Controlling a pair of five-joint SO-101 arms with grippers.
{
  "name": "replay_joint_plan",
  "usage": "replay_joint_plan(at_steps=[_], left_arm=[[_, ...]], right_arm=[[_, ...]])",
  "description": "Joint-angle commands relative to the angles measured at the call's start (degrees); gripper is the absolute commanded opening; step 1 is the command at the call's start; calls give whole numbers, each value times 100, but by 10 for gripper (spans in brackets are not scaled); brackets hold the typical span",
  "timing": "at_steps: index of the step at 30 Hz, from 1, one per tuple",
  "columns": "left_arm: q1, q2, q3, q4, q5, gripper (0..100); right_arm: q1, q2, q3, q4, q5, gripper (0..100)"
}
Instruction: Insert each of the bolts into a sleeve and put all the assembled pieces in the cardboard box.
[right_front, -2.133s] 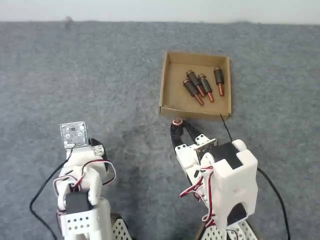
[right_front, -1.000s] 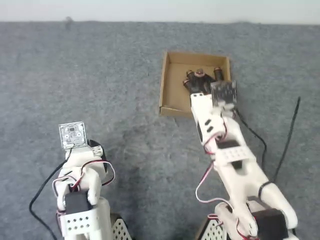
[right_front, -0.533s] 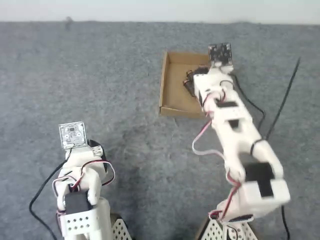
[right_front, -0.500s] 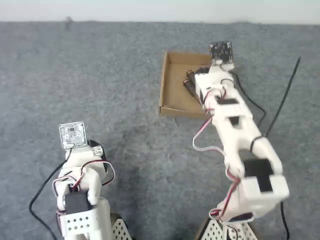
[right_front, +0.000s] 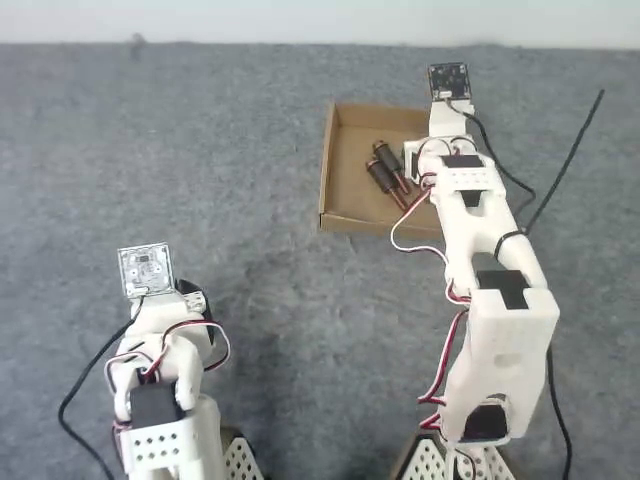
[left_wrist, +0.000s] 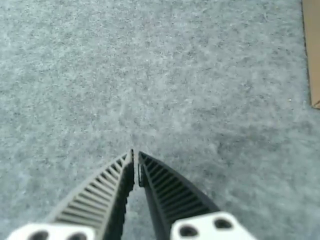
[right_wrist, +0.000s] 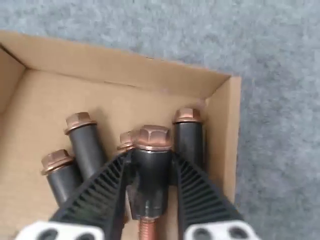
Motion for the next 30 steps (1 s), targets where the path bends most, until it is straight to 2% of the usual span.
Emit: replay_joint_plan(at_steps=[1, 3, 5, 11, 21, 30], left_arm=[[-35, -18, -48, -18, -79, 11], [-35, -18, -48, -26, -79, 11], [-35, -18, -48, -26, -79, 11], [-35, -18, -48, -26, -79, 11], [-35, -18, -48, -26, -79, 11], [-35, -18, -48, -9, -79, 11]], right_arm=[[13, -127, -334, 312, 79, 185], [-4, -171, -334, 330, 79, 203], [22, -198, -387, 347, 79, 178], [110, -602, -396, 391, 35, 2], [224, -1868, 105, 1912, 35, 27], [119, -3829, 1345, 3521, 70, 27]])
